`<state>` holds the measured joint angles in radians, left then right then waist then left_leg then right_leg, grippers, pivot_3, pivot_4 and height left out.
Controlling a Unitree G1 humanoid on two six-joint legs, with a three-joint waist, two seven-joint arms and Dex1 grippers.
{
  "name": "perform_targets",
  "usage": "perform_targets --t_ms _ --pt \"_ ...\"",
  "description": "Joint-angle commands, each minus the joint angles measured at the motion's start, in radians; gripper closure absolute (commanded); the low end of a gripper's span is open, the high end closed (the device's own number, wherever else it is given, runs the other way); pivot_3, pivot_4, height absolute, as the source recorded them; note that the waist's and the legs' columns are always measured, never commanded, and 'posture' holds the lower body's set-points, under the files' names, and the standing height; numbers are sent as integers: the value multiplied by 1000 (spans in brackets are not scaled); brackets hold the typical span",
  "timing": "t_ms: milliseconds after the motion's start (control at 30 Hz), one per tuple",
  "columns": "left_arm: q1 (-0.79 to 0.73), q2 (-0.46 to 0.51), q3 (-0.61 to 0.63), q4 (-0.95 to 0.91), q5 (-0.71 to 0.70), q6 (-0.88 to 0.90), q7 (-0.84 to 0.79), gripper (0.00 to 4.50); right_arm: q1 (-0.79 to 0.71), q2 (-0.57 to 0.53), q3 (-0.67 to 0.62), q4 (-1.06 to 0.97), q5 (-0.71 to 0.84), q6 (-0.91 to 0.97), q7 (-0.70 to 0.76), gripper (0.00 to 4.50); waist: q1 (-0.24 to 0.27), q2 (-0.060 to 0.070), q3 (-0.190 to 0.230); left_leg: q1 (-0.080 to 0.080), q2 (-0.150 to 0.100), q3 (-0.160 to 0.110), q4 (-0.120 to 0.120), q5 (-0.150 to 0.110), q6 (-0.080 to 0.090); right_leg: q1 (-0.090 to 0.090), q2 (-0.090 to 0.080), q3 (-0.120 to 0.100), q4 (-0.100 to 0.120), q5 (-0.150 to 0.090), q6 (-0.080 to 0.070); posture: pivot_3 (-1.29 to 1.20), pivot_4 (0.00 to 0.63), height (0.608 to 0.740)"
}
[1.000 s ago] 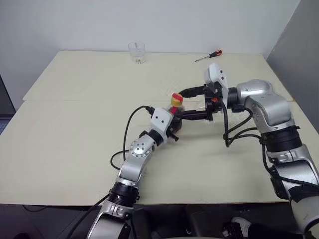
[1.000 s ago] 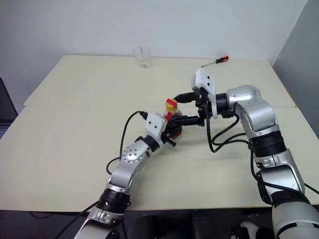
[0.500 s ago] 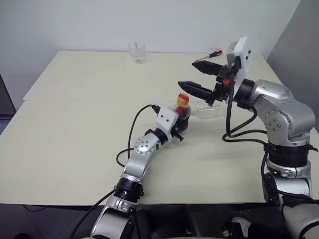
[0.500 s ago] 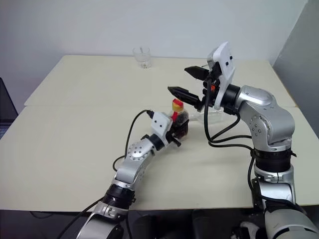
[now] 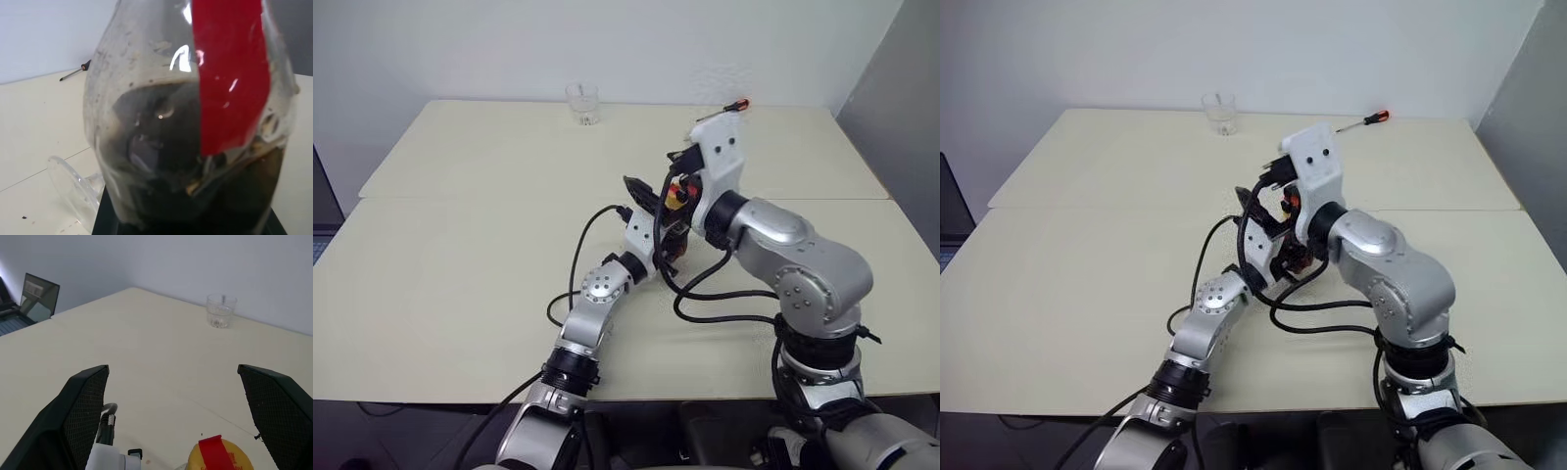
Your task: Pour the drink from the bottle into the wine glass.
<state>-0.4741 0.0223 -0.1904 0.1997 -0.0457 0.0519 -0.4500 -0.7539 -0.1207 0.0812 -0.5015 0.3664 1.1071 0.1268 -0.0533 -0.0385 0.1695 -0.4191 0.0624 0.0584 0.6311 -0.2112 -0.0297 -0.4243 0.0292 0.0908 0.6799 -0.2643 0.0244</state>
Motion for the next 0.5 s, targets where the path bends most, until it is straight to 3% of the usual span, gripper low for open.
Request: perform_targets --t_ms 33,333,500 --pt "-30 -7 1 -25 -9 -35 -3 3601 -19 9 -28 17 -31 -32 -33 0 0 0 0 0 0 0 0 0 0 0 0 0 0 0 0 0 150 740" --pt "-20 -7 1 -40 -6 -30 7 3601 -12 34 -35 118 -74 -118 -48 0 -1 0 0 0 0 0 0 0 0 0 0 0 0 0 0 0 150 740" --pt "-19 -7 3 -42 -6 -29 13 3601 -15 58 -109 149 -63 -133 -64 0 -1 0 0 0 0 0 0 0 0 0 0 0 0 0 0 0 150 740"
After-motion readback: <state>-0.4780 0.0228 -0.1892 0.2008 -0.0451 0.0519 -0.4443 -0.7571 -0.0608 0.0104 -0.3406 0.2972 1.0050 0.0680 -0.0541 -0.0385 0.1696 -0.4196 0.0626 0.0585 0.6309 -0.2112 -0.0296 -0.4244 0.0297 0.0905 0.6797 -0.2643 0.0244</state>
